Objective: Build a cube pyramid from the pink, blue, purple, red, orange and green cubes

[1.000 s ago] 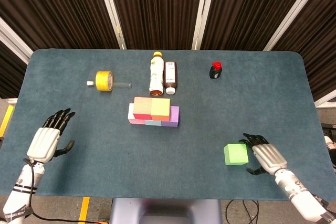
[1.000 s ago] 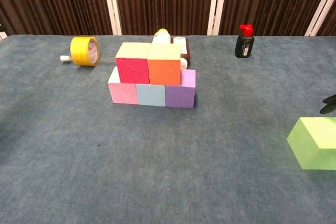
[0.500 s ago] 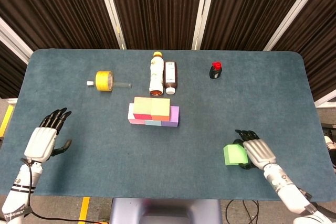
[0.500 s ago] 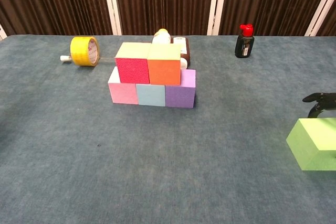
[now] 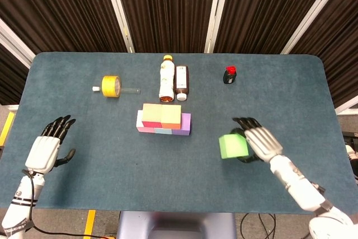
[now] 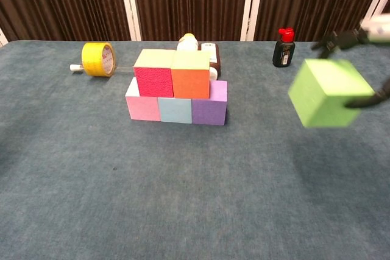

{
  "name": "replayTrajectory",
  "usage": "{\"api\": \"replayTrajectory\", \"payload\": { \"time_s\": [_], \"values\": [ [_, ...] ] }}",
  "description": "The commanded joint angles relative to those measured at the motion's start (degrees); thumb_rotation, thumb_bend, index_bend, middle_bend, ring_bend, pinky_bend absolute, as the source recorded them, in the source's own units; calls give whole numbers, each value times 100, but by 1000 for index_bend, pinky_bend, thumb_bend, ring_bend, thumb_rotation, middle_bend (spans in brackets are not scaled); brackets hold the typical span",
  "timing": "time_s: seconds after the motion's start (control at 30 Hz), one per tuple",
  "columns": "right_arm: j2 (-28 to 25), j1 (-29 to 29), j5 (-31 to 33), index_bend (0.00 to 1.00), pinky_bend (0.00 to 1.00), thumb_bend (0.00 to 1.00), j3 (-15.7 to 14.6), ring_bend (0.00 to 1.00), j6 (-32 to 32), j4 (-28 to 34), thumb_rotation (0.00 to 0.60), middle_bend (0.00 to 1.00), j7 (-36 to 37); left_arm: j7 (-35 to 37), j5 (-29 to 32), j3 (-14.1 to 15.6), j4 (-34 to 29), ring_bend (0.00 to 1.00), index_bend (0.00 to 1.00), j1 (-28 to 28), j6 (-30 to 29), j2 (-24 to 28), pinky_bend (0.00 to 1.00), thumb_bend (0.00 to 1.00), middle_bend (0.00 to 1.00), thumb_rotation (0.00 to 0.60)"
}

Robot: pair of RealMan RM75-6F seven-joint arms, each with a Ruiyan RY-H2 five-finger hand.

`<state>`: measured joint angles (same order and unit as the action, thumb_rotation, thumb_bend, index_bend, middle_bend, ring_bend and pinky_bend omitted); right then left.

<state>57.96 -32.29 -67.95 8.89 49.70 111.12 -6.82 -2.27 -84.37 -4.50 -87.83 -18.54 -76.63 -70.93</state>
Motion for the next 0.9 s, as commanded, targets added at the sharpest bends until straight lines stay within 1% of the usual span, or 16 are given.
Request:
{"api": "replayTrajectory", "payload": {
  "time_s": [0.03,0.1,0.2,0.37,0.57,0.67,0.77,0.9],
  "values": [
    [-308,-707,859,503,144,321,584,9,-444,444,600,156,-91,-69,-63,21,10,0,88,8,-52,-37,133,347,20,600],
    [-335,-1135,1466,501,144,321,788,9,-624,535,600,156,-278,-116,-127,34,16,0,87,10,-92,-45,133,347,20,600],
    [-231,-1847,2423,500,144,322,934,9,-731,473,600,156,-696,-183,-226,68,30,0,87,7,-123,-45,131,347,20,600],
    [197,-3106,4084,500,144,321,899,9,-539,216,600,156,-1493,-121,-304,119,104,0,87,-16,-69,-43,128,348,19,600],
    [804,-4305,5710,498,144,322,791,9,-133,-350,600,157,-2176,97,-282,125,239,0,87,-24,-12,-36,128,349,18,600],
    [1098,-4764,6399,498,144,321,758,9,58,-625,600,156,-2473,242,-262,125,331,0,86,-18,4,-47,128,347,16,600],
    [1382,-5135,6952,497,144,322,763,9,247,-887,600,156,-2739,373,-240,134,435,0,87,-14,37,-73,128,348,16,600],
    [1676,-5460,7458,497,144,322,805,9,389,-1237,600,156,-3023,539,-241,153,558,0,87,5,36,-118,128,348,15,600]
  ]
}}
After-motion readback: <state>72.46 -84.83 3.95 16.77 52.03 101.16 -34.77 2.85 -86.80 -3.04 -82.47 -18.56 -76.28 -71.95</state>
